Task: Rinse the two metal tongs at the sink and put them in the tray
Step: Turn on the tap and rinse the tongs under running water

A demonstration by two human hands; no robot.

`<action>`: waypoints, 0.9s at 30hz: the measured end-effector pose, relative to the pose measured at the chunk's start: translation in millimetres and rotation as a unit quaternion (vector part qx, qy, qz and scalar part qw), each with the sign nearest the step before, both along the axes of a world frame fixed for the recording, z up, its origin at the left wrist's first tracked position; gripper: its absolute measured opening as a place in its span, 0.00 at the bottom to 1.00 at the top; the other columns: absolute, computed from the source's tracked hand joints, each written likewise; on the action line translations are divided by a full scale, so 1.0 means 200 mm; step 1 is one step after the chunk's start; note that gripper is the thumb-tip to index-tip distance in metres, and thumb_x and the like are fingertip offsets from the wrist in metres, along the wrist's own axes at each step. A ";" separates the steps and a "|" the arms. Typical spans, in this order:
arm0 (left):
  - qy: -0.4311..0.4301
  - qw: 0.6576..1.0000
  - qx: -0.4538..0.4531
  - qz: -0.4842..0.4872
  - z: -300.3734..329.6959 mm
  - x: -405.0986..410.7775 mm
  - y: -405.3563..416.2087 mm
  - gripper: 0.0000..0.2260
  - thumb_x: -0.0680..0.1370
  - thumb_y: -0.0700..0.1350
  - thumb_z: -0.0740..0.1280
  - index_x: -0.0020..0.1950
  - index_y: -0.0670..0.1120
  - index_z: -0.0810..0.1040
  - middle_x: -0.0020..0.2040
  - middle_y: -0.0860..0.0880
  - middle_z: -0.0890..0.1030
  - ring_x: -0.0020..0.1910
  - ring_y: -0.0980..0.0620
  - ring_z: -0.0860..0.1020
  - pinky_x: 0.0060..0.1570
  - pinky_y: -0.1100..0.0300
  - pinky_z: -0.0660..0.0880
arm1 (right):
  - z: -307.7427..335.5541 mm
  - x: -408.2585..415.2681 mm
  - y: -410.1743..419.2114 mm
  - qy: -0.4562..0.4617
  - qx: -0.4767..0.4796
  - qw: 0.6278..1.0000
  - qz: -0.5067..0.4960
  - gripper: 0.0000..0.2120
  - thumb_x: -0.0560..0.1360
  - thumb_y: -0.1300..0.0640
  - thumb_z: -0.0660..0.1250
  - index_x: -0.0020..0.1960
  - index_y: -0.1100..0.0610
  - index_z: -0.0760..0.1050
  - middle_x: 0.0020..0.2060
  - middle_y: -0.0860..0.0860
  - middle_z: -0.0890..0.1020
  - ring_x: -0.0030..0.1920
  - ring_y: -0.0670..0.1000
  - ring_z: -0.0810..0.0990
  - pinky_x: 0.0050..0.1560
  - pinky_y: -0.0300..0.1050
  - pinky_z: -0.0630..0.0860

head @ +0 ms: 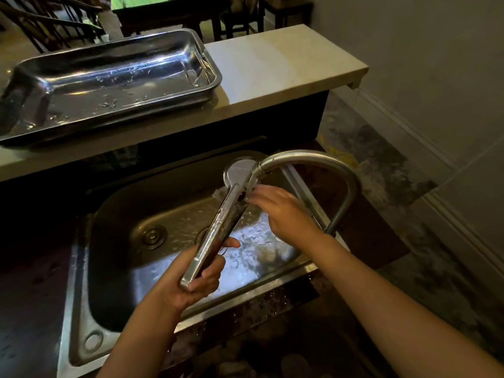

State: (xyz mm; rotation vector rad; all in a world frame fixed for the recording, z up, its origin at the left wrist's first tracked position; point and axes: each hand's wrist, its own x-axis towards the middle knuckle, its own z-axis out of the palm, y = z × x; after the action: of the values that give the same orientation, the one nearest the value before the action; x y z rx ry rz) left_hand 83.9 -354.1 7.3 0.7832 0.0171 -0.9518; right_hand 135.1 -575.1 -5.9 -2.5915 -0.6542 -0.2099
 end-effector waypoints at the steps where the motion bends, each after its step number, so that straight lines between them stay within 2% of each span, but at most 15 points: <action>1: -0.010 1.000 -0.019 -0.018 0.01 -0.01 0.01 0.16 0.67 0.44 0.74 0.52 0.41 0.81 0.21 0.50 0.75 0.13 0.55 0.58 0.15 0.66 0.51 | 0.01 0.00 -0.01 -0.013 0.006 1.000 -0.003 0.26 0.67 0.76 0.58 0.62 0.60 0.76 0.61 0.58 0.79 0.64 0.58 0.73 0.66 0.57 0.69; 4: 0.011 0.996 -0.080 -0.042 0.01 -0.02 0.04 0.13 0.74 0.42 0.67 0.57 0.38 0.77 0.25 0.48 0.79 0.16 0.54 0.60 0.17 0.66 0.60 | 0.03 -0.03 0.00 -0.091 0.005 0.995 0.045 0.22 0.63 0.74 0.61 0.54 0.61 0.79 0.50 0.57 0.84 0.54 0.58 0.80 0.67 0.58 0.68; 6: 0.008 0.998 -0.044 -0.040 0.02 -0.01 0.04 0.14 0.72 0.43 0.70 0.55 0.39 0.78 0.24 0.48 0.77 0.15 0.55 0.59 0.16 0.67 0.61 | 0.03 -0.03 0.03 -0.110 -0.004 0.990 0.085 0.22 0.63 0.74 0.62 0.54 0.59 0.79 0.49 0.55 0.85 0.54 0.56 0.81 0.67 0.56 0.64; 8: 0.008 0.998 -0.027 -0.047 0.03 -0.01 0.04 0.14 0.71 0.44 0.71 0.54 0.39 0.79 0.23 0.49 0.77 0.14 0.55 0.59 0.16 0.68 0.60 | 0.05 0.01 0.01 -0.042 -0.029 0.997 0.062 0.25 0.67 0.72 0.62 0.61 0.56 0.75 0.58 0.54 0.81 0.63 0.53 0.76 0.72 0.53 0.55; 10: 0.046 0.996 -0.060 -0.055 0.03 0.01 0.03 0.14 0.73 0.42 0.69 0.55 0.36 0.77 0.25 0.46 0.79 0.14 0.55 0.63 0.17 0.67 0.62 | 0.07 0.08 -0.02 0.059 -0.090 0.994 0.006 0.28 0.71 0.68 0.62 0.69 0.53 0.67 0.70 0.52 0.71 0.73 0.50 0.61 0.75 0.49 0.44; 11: 0.075 0.991 -0.096 -0.060 0.03 0.02 0.03 0.14 0.75 0.41 0.66 0.57 0.34 0.75 0.27 0.43 0.80 0.14 0.54 0.64 0.19 0.65 0.64 | 0.07 0.11 -0.04 0.085 -0.125 0.989 -0.003 0.28 0.72 0.66 0.63 0.70 0.53 0.65 0.72 0.51 0.67 0.75 0.49 0.56 0.75 0.49 0.42; 13: 0.129 0.973 -0.174 -0.074 0.03 0.04 0.01 0.15 0.79 0.37 0.57 0.62 0.30 0.69 0.35 0.36 0.81 0.16 0.55 0.59 0.25 0.62 0.65 | 0.06 0.09 -0.03 0.085 -0.107 0.991 0.014 0.27 0.71 0.68 0.62 0.69 0.52 0.67 0.72 0.51 0.68 0.75 0.49 0.56 0.76 0.50 0.44; 16: 0.156 0.967 -0.186 -0.078 0.01 0.07 0.02 0.16 0.80 0.37 0.54 0.64 0.28 0.66 0.37 0.33 0.81 0.18 0.56 0.54 0.24 0.62 0.64 | 0.02 0.00 0.00 0.074 0.022 0.996 0.050 0.28 0.68 0.74 0.59 0.64 0.54 0.73 0.65 0.53 0.77 0.69 0.53 0.68 0.74 0.49 0.54; 19: 0.162 0.969 -0.163 -0.089 -0.01 0.08 0.04 0.15 0.78 0.36 0.59 0.61 0.28 0.69 0.32 0.35 0.80 0.16 0.52 0.63 0.19 0.64 0.59 | -0.03 0.02 -0.03 0.079 -0.009 0.997 0.013 0.30 0.69 0.73 0.58 0.66 0.50 0.71 0.65 0.50 0.77 0.69 0.49 0.68 0.75 0.48 0.49; 21: 0.131 0.983 -0.099 -0.083 -0.01 0.10 0.04 0.15 0.73 0.38 0.69 0.56 0.31 0.75 0.26 0.41 0.79 0.14 0.53 0.70 0.17 0.66 0.58 | -0.04 0.04 -0.05 0.102 -0.051 0.993 -0.023 0.32 0.69 0.73 0.58 0.67 0.48 0.68 0.66 0.49 0.75 0.70 0.47 0.65 0.76 0.50 0.45; 23: 0.081 0.993 -0.019 -0.083 -0.01 0.10 0.03 0.18 0.64 0.41 0.77 0.51 0.36 0.80 0.21 0.46 0.75 0.12 0.57 0.71 0.14 0.69 0.56 | -0.04 0.04 -0.04 0.105 -0.044 0.993 -0.018 0.30 0.70 0.72 0.58 0.67 0.49 0.69 0.66 0.49 0.75 0.70 0.48 0.64 0.76 0.51 0.44; 25: 0.065 0.994 0.042 -0.072 0.01 0.11 0.01 0.20 0.64 0.43 0.77 0.52 0.37 0.80 0.21 0.47 0.74 0.12 0.58 0.70 0.14 0.71 0.59 | -0.06 0.02 -0.03 0.092 -0.024 0.995 -0.003 0.28 0.71 0.70 0.59 0.66 0.49 0.71 0.65 0.50 0.76 0.69 0.50 0.66 0.76 0.52 0.49; 27: 0.036 0.992 0.098 -0.069 0.00 0.12 -0.01 0.17 0.71 0.47 0.68 0.55 0.38 0.77 0.23 0.48 0.75 0.14 0.58 0.70 0.14 0.71 0.63 | -0.06 0.02 -0.02 0.060 -0.036 0.997 -0.008 0.24 0.71 0.69 0.61 0.64 0.51 0.73 0.61 0.52 0.79 0.64 0.54 0.72 0.68 0.53 0.62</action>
State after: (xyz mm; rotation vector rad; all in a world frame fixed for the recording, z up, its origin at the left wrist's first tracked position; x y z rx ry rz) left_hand 108.2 -355.5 8.1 0.9406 0.1217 -1.1217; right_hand 139.2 -578.3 -17.4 -2.6552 -0.6075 -0.0354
